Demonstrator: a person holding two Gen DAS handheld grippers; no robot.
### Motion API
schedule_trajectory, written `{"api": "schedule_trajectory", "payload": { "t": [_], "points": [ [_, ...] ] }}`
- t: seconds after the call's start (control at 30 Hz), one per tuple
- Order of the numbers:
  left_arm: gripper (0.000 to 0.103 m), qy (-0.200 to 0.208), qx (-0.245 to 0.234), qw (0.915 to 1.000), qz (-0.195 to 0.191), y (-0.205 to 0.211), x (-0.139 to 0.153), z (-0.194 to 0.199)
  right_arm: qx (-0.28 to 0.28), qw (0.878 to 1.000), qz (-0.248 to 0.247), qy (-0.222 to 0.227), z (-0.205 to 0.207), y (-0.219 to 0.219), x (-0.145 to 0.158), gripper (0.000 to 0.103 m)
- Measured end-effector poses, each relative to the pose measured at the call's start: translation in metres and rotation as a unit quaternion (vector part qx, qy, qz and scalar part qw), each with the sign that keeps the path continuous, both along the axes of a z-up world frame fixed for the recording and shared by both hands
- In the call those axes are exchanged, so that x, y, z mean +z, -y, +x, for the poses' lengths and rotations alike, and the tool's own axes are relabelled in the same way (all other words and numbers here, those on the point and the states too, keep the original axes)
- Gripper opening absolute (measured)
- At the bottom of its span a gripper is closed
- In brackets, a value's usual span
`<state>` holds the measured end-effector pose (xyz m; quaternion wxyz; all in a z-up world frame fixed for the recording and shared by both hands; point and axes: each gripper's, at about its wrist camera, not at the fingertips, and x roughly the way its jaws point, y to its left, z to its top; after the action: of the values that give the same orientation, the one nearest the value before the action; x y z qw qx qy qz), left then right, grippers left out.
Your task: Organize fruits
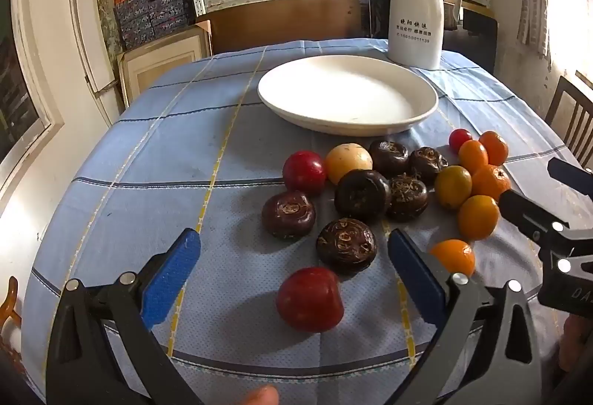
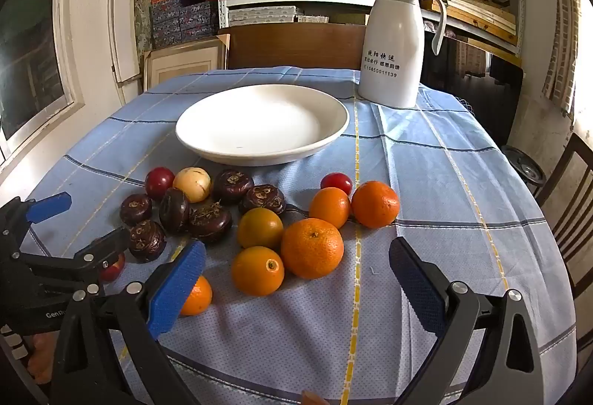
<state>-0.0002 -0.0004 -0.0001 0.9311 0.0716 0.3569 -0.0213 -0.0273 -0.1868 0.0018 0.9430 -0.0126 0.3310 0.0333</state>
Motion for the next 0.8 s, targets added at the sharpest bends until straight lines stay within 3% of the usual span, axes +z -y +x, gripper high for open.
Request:
{"api": "schedule_trajectory", "payload": {
  "t": [0.8],
  "points": [
    [0.099, -0.002, 0.001, 1.0, -0.007, -0.002, 0.0024, -0.0001, 0.001, 1.0, 0.006, -0.002, 0.0003, 0.0016, -0.0004, 0.1]
  ]
}}
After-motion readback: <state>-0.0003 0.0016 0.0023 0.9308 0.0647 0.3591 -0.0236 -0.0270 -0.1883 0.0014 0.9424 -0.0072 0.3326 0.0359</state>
